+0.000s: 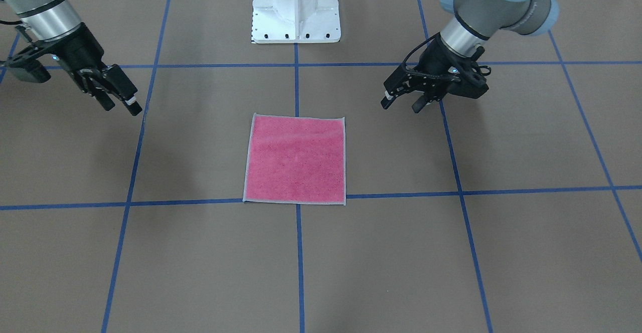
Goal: Fold towel twice with both arms
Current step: 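Move both grippers in toward the near corners of the pink towel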
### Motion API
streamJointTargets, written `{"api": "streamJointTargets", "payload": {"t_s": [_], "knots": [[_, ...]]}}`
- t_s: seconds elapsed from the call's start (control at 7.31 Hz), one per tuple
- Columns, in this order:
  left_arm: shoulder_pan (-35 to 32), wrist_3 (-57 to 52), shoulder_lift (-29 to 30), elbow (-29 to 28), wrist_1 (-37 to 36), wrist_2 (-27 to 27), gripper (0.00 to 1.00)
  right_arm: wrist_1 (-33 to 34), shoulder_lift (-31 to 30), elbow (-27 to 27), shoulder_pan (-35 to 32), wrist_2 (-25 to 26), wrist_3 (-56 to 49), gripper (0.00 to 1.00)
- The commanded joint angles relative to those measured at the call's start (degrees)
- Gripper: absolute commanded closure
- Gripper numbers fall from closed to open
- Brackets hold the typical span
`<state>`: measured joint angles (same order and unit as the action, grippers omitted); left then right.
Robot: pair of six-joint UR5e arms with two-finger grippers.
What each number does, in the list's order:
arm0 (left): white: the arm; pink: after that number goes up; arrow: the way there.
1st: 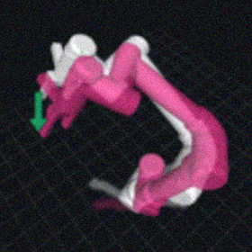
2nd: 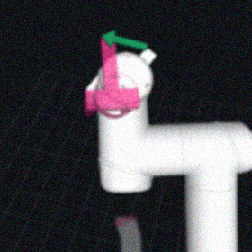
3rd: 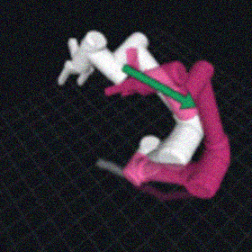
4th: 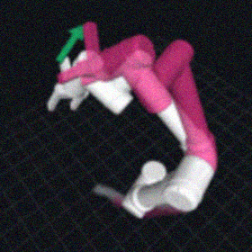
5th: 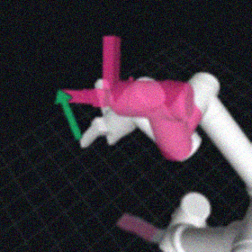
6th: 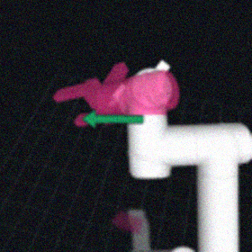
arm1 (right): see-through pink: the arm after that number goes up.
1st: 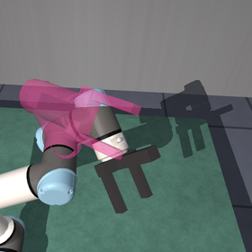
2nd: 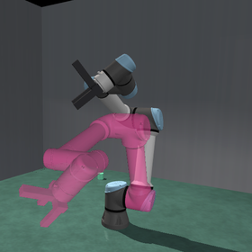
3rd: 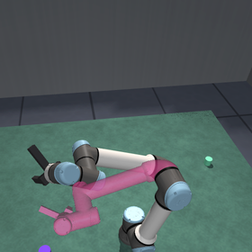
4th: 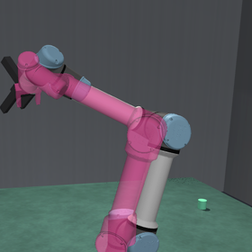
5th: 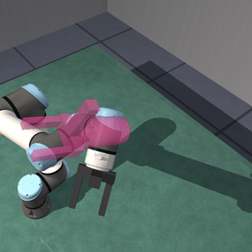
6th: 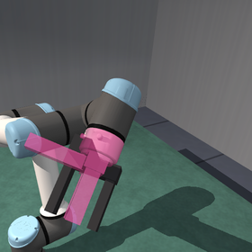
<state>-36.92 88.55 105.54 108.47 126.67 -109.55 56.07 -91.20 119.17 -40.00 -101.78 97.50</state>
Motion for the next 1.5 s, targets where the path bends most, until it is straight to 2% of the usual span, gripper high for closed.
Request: {"api": "streamJointTargets", "payload": {"t_s": [0.0, 0.14, 0.27, 0.55, 0.68, 0.82, 1.37], "knots": [[8.24, 9.59, 2.2, -0.28, -0.02, 9.15, 0.01, 0.01, 1.98, 0.98, 9.38, 9.8, 13.7, 0.05], [12.01, 13.54, 2.21, -0.37, -0.02, 15.01, 0.01, 0.1, 3.9, 0.8, 13.68, 15.41, 21.43, 0.05], [13.35, 14.97, 2.21, -0.54, 0.16, 16.28, 0.01, 0.18, 5.23, 0.45, 17.2, 19.9, 27.08, 0.06], [15.98, 20.08, 2.21, -1.24, 0.25, 16.3, 0.01, 0.27, 9.0, -1.83, 19.78, 20.21, 31.34, 0.06], [17.92, 21.83, 2.65, -2.2, 0.25, 18.47, 0.02, 0.36, 10.59, -3.14, 20.14, 20.74, 32.83, 0.06], [18.63, 22.28, 4.65, -3.6, 0.25, 20.76, 0.05, 0.45, 11.13, -3.5, 20.14, 20.83, 32.85, 0.06], [18.55, 21.76, 5.29, -6.78, 0.25, 20.87, 0.22, 0.45, 11.13, -3.68, 21.37, 23.46, 32.85, 0.05]]}}
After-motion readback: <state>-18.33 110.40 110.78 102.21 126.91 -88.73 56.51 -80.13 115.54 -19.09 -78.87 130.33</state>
